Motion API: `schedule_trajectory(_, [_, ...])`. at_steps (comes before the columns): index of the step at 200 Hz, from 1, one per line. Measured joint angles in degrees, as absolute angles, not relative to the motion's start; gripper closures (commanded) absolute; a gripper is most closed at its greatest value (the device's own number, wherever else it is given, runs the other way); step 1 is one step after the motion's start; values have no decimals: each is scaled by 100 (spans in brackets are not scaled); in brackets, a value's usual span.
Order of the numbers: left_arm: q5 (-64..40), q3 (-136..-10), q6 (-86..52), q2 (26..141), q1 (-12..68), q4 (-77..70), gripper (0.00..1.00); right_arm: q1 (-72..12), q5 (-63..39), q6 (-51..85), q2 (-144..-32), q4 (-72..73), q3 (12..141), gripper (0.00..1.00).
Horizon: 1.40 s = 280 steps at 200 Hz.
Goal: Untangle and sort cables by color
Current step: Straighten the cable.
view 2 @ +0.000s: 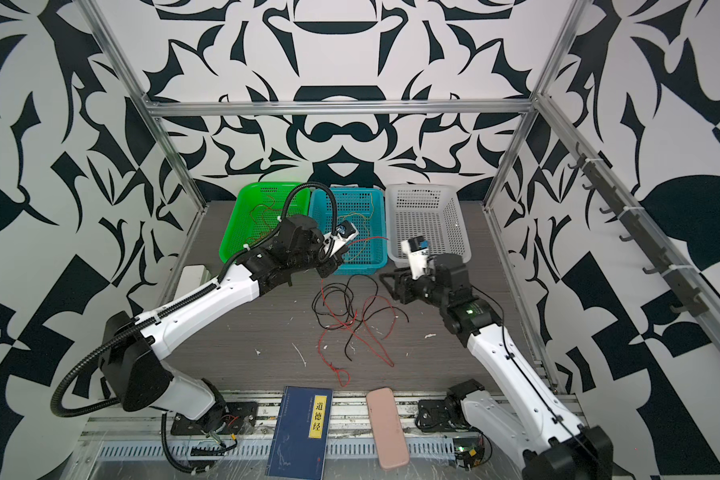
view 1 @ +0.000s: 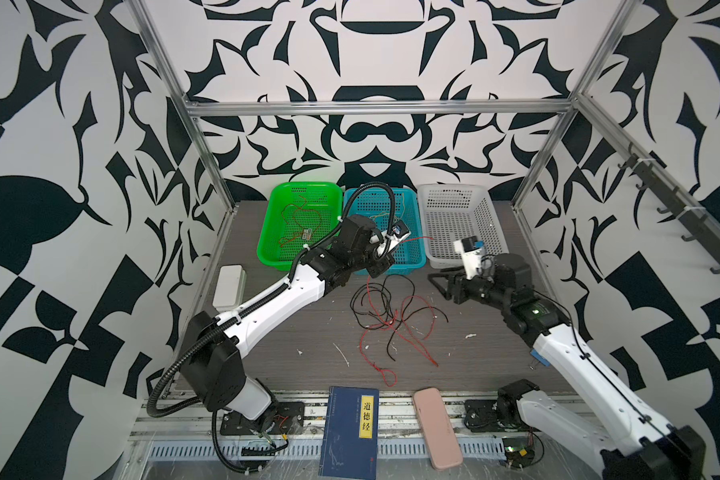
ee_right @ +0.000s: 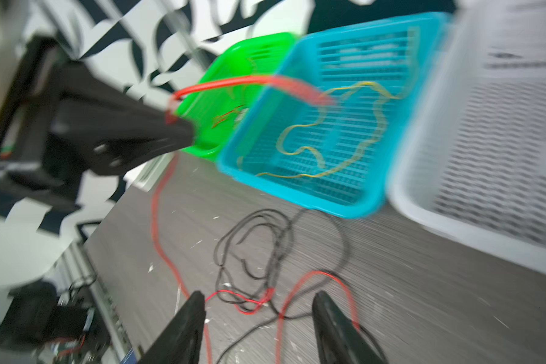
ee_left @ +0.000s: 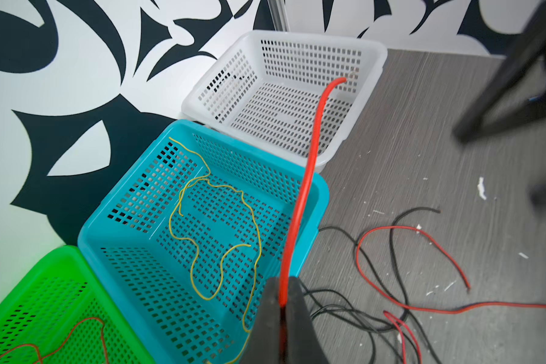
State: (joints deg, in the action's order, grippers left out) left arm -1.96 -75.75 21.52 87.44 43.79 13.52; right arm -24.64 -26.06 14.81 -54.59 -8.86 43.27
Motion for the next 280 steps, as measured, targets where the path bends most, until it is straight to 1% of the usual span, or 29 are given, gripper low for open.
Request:
schedule_trajectory(16, [-287, -7550, 1997, 8744, 4388, 1280, 100, -3269, -2403, 1551, -5918, -340, 4322, 41])
schedule_trajectory(29, [-340, -7516, 1872, 8737, 4390, 1208, 100, -3570, -2276, 1730, -6335, 349, 4252, 41])
schedule_trajectory(51, [-377, -7411, 1640, 8707, 4388, 1094, 100, -3715, -2023, 2078, -6923, 1704, 3911, 41])
schedule_trajectory(84, [-392, -7352, 1288, 8611, 4388, 1033, 100, -3994, -1675, 2283, -7583, 2995, 3774, 42])
schedule_trajectory(116, [-370, -7343, 976, 8486, 4388, 915, 100, -4248, -1645, 2403, -7881, 3929, 3776, 43])
schedule_trajectory(146, [-353, -7214, 690, 8438, 4388, 666, 100, -4285, -1643, 2565, -8040, 4530, 3776, 43])
schedule_trajectory(153, [-336, -7161, 642, 8438, 4388, 617, 100, -4285, -1638, 2587, -8060, 4584, 3776, 44])
schedule_trajectory(162, [-318, -7100, 589, 8438, 4388, 604, 100, -4285, -1610, 2600, -8068, 4602, 3778, 49])
schedule_trajectory(184, [-307, -7054, 478, 8434, 4388, 565, 100, -4320, -1472, 2582, -8082, 4484, 3868, 75])
schedule_trajectory(191, [-303, -7054, 440, 8414, 4388, 534, 100, -4333, -1413, 2593, -8086, 4425, 3911, 82])
schedule_trajectory(199, [-301, -7054, 403, 8388, 4386, 510, 100, -4346, -1347, 2585, -8099, 4348, 3957, 87])
schedule_trajectory(238, [-360, -7146, 176, 8162, 4226, 567, 100, -4416, -1061, 2233, -8106, 3717, 4204, 89])
schedule_trajectory(280, [-585, -7461, -263, 7787, 3715, 609, 100, -4565, -604, 1682, -8016, 2777, 4333, 89])
